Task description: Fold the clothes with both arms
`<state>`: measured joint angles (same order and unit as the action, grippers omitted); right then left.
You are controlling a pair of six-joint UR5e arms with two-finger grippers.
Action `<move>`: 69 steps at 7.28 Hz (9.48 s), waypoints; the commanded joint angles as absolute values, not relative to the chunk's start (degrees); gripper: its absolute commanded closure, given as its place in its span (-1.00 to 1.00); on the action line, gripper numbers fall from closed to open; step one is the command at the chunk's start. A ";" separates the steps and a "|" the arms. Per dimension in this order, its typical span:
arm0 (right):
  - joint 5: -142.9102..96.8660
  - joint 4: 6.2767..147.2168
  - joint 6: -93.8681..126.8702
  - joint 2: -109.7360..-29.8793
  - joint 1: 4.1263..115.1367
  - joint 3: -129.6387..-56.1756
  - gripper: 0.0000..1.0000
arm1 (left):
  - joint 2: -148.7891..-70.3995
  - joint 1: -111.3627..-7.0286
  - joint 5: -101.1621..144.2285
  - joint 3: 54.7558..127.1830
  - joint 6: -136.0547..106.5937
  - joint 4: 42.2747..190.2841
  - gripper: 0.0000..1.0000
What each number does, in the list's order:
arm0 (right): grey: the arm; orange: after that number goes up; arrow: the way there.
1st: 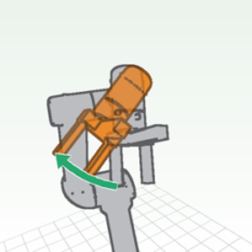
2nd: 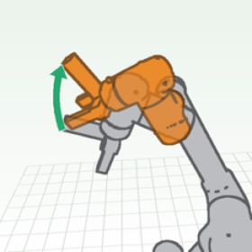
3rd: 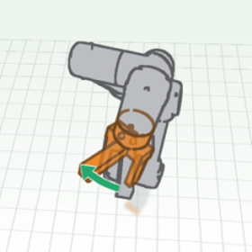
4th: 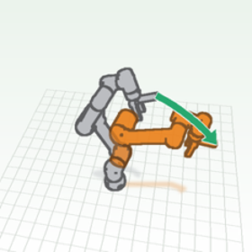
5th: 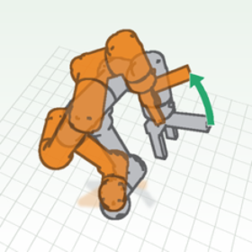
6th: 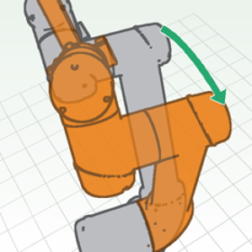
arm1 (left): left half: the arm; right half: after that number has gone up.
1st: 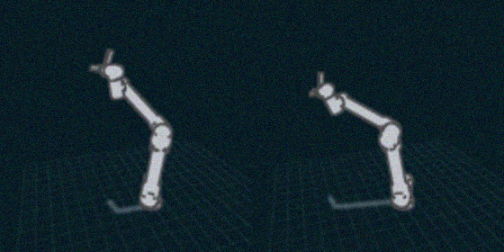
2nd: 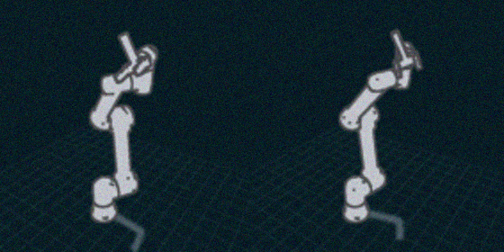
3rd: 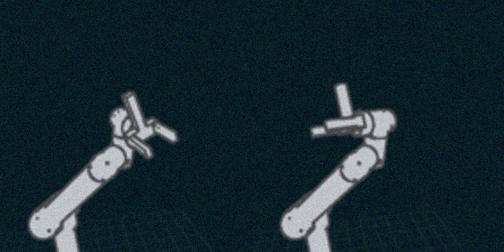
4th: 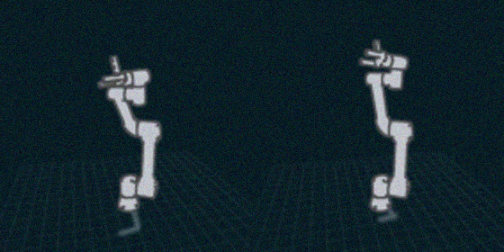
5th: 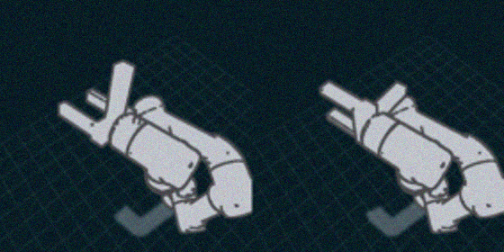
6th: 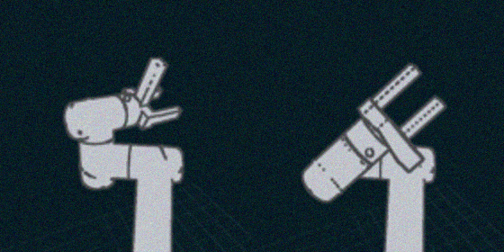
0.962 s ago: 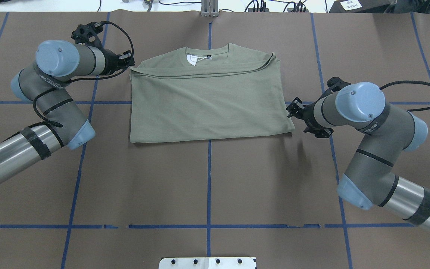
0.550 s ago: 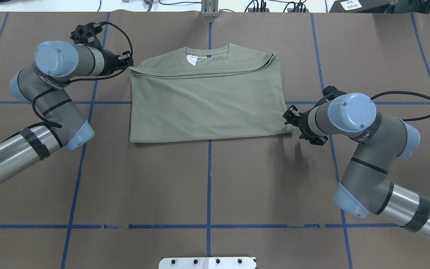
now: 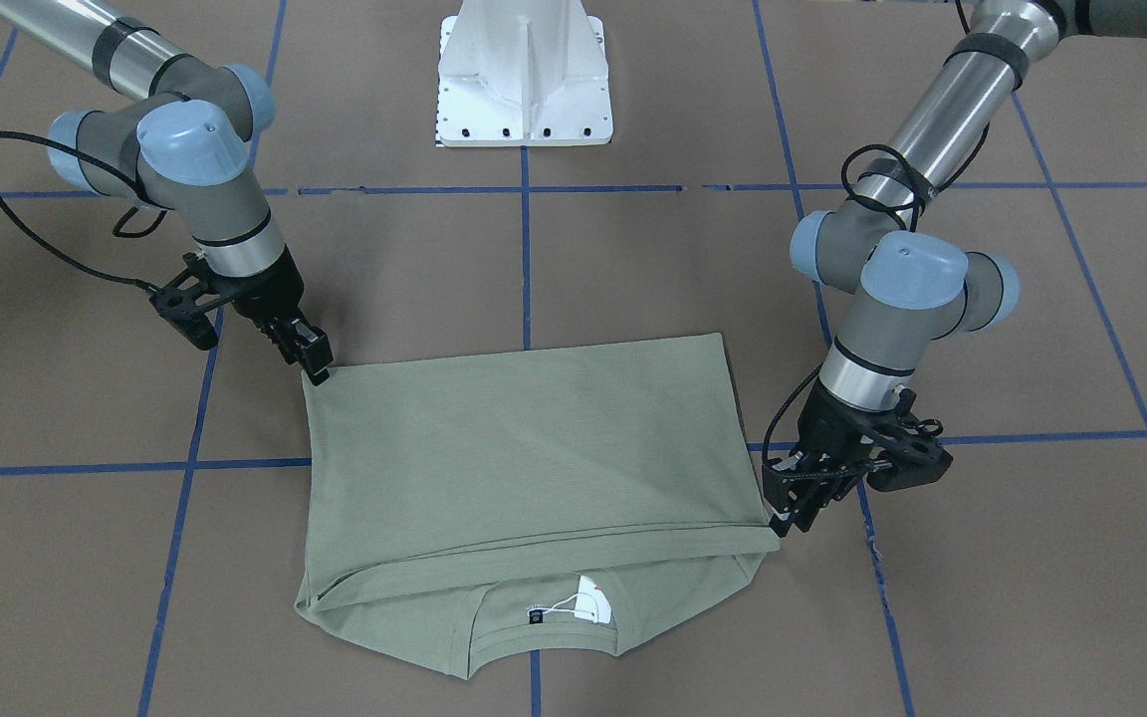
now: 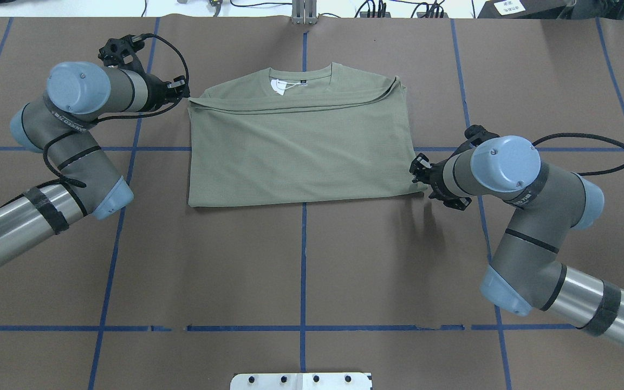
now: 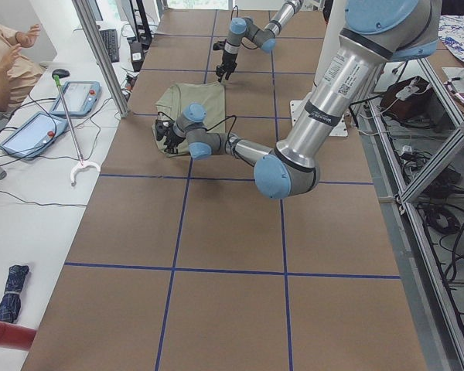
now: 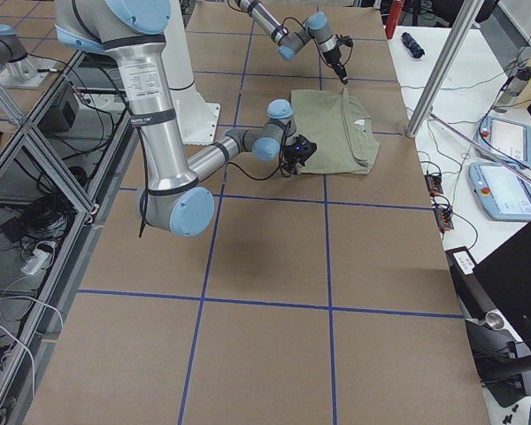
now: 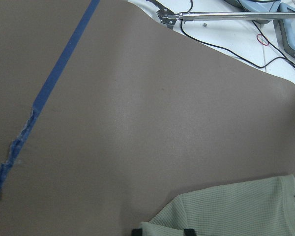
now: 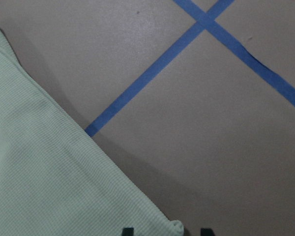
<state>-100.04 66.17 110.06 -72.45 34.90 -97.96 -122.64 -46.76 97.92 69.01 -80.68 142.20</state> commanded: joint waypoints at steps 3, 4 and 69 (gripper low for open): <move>-99.76 66.27 110.04 -72.07 35.16 -97.82 0.80 | -121.91 -46.76 97.82 69.34 -80.68 142.21 0.21; -99.76 66.27 110.04 -72.16 35.24 -97.47 0.95 | -121.90 -46.76 97.82 69.35 -80.68 142.21 0.21; -95.89 87.19 70.22 -65.57 17.40 -111.36 0.37 | -136.06 -50.01 116.63 61.44 -77.87 132.45 0.10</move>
